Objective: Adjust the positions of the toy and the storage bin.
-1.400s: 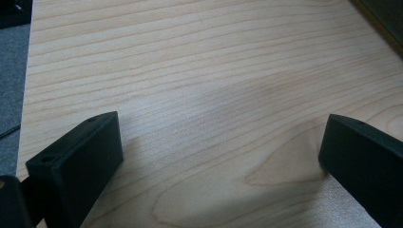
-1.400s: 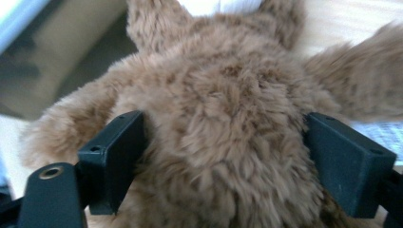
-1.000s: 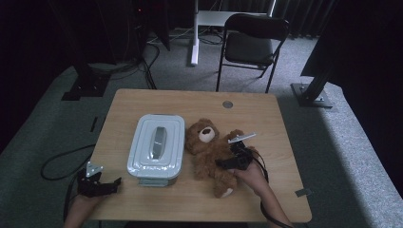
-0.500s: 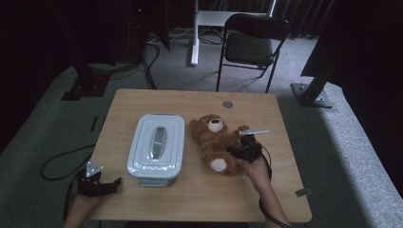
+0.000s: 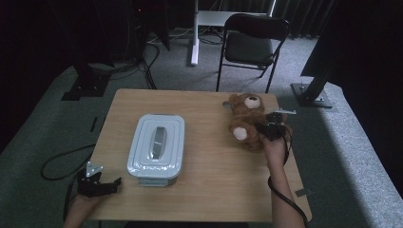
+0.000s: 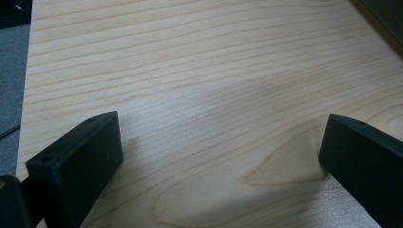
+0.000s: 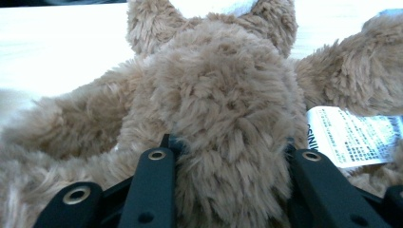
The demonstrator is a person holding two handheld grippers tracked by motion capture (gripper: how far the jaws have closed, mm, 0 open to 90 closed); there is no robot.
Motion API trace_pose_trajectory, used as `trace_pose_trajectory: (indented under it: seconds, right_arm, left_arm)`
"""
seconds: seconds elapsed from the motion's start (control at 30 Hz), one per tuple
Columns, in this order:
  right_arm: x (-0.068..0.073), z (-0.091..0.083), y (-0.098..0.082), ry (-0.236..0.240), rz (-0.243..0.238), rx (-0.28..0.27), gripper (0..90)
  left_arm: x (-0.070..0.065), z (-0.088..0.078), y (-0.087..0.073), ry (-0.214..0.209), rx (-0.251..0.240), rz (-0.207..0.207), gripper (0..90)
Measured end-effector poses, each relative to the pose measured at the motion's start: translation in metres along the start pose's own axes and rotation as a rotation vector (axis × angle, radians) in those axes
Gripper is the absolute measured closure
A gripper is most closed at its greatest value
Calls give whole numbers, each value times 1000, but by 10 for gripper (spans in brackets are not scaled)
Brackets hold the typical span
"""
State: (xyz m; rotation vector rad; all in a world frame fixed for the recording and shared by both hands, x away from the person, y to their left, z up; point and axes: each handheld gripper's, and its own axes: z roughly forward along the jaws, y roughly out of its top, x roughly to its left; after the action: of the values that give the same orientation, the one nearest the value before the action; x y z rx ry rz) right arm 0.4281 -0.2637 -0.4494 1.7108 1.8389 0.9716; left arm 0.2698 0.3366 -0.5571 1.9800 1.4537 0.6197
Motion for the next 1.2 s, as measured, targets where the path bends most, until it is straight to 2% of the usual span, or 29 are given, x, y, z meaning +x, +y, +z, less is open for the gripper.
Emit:
trace_pose_trajectory:
  seconds: [0.1,0.13,0.2,0.23,0.27,0.33,0.4,0.43,0.53,0.57,0.67,0.77,0.8,0.83,0.87,0.9,0.93,0.97,1.0,1.07,1.1,1.13,1.17,1.2]
  right_arm:
    - [-7,11,3,-64,26,-6,650]
    - [-10,16,2,-79,49,-4,649]
    - [-14,28,-3,-108,70,29,631]
    - [-16,35,-8,-120,89,47,613]
    - [-17,36,-10,-120,98,36,569]
    - [-19,34,-11,-88,121,30,450]
    - [-22,32,-9,-54,113,47,305]
    - [-23,30,-7,-44,117,57,262]
    - [-26,19,-5,-21,137,37,164]
    - [-27,16,-5,-7,122,33,137]
    - [-25,4,-2,49,109,4,136]
    - [-19,-11,1,60,89,-43,134]
    - [-19,-11,1,60,89,-43,134]
    - [-15,-16,3,76,79,-57,134]
    - [-10,-24,6,100,68,-75,134]
    - [-7,-27,7,107,65,-82,134]
    - [1,-34,9,115,51,-99,134]
    - [1,-34,9,115,51,-99,134]
    - [9,-38,10,137,38,-112,134]
    - [14,-39,10,149,38,-117,134]
    - [18,-40,10,163,28,-118,134]
    - [29,-40,9,184,3,-116,134]
    - [29,-40,9,184,3,-116,134]
    - [35,-40,8,188,-12,-115,134]
  left_arm:
    - [0,0,0,0,0,0,14]
    - [0,0,0,0,0,0,14]
    - [0,0,0,0,0,0,14]
    - [0,0,0,0,1,0,14]
    - [0,0,0,0,1,0,14]
    - [0,0,0,0,1,0,14]
    - [0,0,0,0,1,0,14]
    - [0,0,0,0,1,1,14]
    - [-1,0,0,-2,2,3,13]
    - [0,-1,0,-3,2,2,13]
    - [1,0,1,-6,-2,-10,13]
    - [4,2,3,-10,-4,-22,13]
    - [4,2,3,-10,-4,-22,14]
    - [7,2,4,-23,-7,-45,14]
    - [7,2,5,-28,-10,-48,14]
    - [7,2,5,-27,-8,-45,14]
    - [7,3,5,-17,-1,-35,14]
    - [7,4,6,-9,5,-24,14]
    - [6,4,7,-7,9,-18,13]
    - [5,6,9,-8,14,-15,14]
    - [5,6,10,-13,13,-13,13]
    - [4,6,12,-17,13,-2,14]
    - [4,7,14,-19,11,8,14]
    - [4,7,17,-15,10,14,14]
